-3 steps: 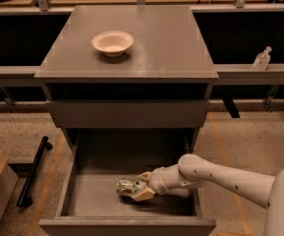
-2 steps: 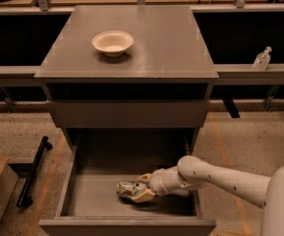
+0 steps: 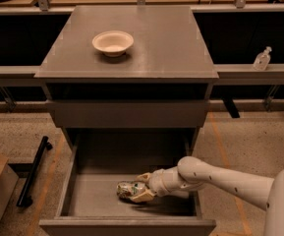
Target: Place 7up can into middle drawer
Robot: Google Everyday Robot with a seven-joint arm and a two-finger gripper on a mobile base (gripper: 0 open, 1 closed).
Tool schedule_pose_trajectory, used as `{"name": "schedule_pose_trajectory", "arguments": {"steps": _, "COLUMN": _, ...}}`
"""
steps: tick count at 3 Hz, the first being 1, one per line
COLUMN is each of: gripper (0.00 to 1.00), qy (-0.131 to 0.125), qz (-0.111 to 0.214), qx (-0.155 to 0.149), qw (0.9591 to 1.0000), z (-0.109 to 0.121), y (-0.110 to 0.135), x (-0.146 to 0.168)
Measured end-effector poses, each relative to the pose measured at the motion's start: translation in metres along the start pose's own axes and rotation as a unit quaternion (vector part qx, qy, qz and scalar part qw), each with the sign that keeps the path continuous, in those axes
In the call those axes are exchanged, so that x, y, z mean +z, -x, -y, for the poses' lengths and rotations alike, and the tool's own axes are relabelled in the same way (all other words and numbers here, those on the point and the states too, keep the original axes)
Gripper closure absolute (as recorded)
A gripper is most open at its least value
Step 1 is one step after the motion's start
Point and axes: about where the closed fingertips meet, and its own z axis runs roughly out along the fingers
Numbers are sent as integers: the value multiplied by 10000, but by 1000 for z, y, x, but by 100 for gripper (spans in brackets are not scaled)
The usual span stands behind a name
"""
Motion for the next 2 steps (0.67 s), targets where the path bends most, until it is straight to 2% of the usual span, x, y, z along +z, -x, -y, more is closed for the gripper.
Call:
{"name": "schedule_pose_trajectory", "arguments": {"steps": 1, "gripper": 0, "qy": 7, "qz": 21, "qx": 25, "qw": 10000, "z": -3, "y": 2, "x": -1}}
{"name": "schedule_pose_trajectory", "arguments": {"steps": 2, "gripper": 0, "qy": 8, "qz": 21, "qx": 25, "qw": 10000, "z": -3, "y": 2, "x": -1}}
